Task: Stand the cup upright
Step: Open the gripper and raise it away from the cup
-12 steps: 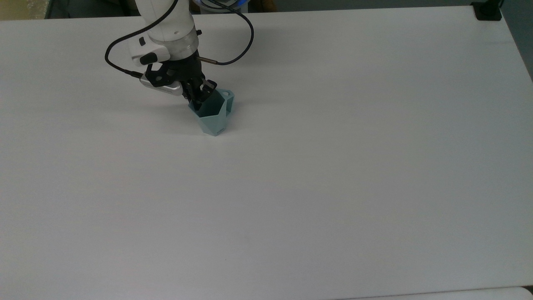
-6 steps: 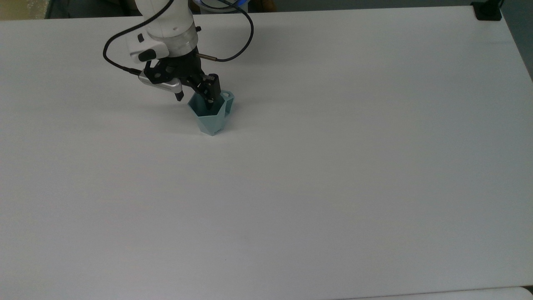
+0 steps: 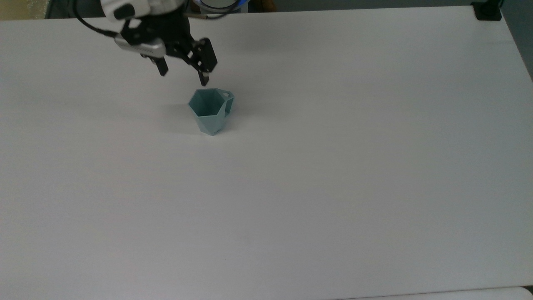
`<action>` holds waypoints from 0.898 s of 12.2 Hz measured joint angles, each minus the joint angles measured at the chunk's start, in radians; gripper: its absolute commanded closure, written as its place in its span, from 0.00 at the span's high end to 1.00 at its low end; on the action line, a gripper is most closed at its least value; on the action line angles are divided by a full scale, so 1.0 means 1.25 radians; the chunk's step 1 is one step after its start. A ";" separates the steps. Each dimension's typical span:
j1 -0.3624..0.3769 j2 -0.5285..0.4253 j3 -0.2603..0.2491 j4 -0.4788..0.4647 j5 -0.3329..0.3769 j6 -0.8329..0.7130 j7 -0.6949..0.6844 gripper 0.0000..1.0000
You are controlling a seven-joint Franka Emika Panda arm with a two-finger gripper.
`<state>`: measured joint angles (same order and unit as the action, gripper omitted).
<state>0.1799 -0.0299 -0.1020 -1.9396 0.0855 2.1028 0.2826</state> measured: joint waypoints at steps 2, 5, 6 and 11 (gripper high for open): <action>-0.018 -0.012 -0.004 0.113 -0.011 -0.144 -0.061 1.00; -0.063 -0.039 -0.011 0.171 -0.062 -0.296 -0.242 1.00; -0.071 -0.045 -0.012 0.177 -0.067 -0.323 -0.276 1.00; -0.069 -0.048 -0.011 0.180 -0.069 -0.355 -0.289 1.00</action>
